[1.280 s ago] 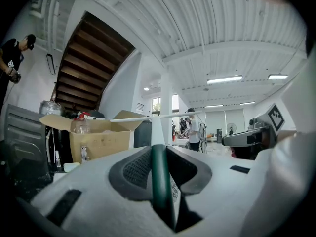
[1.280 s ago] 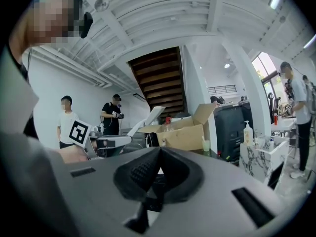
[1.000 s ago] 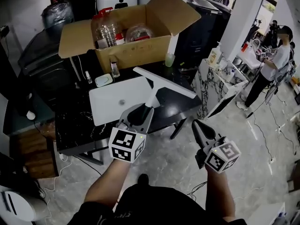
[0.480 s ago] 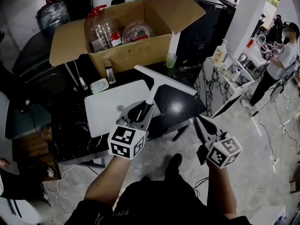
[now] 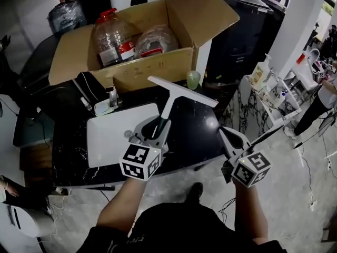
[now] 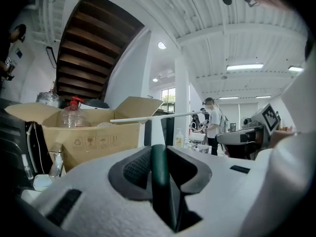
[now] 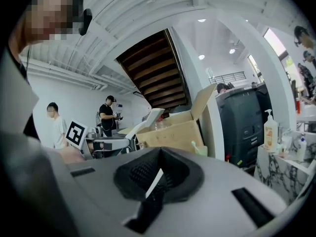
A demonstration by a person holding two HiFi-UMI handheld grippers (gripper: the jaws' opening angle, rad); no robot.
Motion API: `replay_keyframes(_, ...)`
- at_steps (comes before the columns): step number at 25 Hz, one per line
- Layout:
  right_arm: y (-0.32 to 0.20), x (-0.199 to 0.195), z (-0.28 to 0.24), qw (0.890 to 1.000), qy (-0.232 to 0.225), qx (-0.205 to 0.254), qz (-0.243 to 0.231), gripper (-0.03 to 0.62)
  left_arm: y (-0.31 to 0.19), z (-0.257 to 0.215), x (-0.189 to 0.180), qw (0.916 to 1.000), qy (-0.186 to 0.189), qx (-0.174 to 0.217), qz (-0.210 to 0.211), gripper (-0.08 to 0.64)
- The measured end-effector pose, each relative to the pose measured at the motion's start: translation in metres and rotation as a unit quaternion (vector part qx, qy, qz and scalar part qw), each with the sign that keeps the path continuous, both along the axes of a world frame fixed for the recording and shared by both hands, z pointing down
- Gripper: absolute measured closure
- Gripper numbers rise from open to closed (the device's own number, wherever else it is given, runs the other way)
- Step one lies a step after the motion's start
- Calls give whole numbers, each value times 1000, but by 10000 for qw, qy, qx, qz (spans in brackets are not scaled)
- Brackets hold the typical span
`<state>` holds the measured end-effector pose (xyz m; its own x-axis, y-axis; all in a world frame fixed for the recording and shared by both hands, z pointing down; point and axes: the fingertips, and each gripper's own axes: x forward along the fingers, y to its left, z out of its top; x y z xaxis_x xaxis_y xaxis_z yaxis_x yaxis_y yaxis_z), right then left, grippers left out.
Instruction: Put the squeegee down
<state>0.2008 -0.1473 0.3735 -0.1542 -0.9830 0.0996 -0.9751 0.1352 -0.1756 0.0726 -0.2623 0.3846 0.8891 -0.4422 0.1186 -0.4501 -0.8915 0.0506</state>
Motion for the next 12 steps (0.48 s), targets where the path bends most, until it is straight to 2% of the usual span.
replay_keyframes(7,-30,75,24,9981,-215,-233,-520,586,-22,3,70,9987,-153,-96,-467,456)
replay_keyframes(12,-37,100,31,9952,-287,-306,-880,586,-22,2,91,9967,-187,-98,-778,456)
